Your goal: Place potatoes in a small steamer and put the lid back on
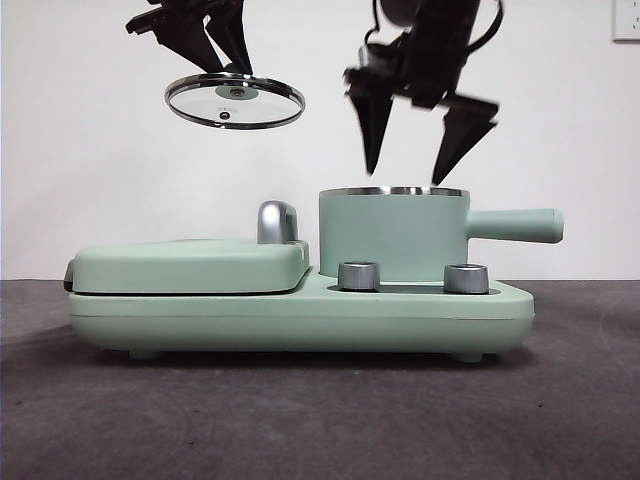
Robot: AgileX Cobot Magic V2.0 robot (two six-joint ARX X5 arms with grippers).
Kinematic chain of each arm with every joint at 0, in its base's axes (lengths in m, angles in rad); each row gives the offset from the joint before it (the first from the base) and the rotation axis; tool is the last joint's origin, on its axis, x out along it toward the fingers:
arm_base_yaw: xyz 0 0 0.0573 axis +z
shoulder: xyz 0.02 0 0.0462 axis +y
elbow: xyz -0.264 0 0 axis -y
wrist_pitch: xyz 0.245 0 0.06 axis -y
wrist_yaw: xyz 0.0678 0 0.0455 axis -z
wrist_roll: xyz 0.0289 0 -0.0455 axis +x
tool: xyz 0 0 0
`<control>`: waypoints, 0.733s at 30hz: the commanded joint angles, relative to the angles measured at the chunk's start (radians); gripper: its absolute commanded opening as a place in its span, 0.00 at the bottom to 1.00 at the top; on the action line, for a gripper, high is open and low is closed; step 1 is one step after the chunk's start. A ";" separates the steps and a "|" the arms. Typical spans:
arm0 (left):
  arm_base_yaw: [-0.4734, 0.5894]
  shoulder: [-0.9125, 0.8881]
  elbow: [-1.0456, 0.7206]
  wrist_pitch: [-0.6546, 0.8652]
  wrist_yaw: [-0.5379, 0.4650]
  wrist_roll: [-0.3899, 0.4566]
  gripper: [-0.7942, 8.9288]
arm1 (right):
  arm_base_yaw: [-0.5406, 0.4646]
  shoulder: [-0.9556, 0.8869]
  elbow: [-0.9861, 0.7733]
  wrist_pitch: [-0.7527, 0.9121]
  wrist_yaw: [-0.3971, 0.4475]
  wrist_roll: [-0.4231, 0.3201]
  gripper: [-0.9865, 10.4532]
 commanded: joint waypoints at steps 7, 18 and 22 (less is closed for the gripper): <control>-0.026 -0.002 0.039 0.026 0.002 -0.003 0.09 | 0.005 -0.234 0.005 -0.127 0.017 -0.003 0.47; -0.092 0.006 0.039 0.021 0.002 -0.002 0.09 | 0.051 -0.784 -0.533 -0.082 0.030 -0.003 0.47; -0.126 0.021 0.039 0.019 0.002 -0.002 0.09 | 0.114 -1.001 -0.792 0.037 0.028 0.050 0.47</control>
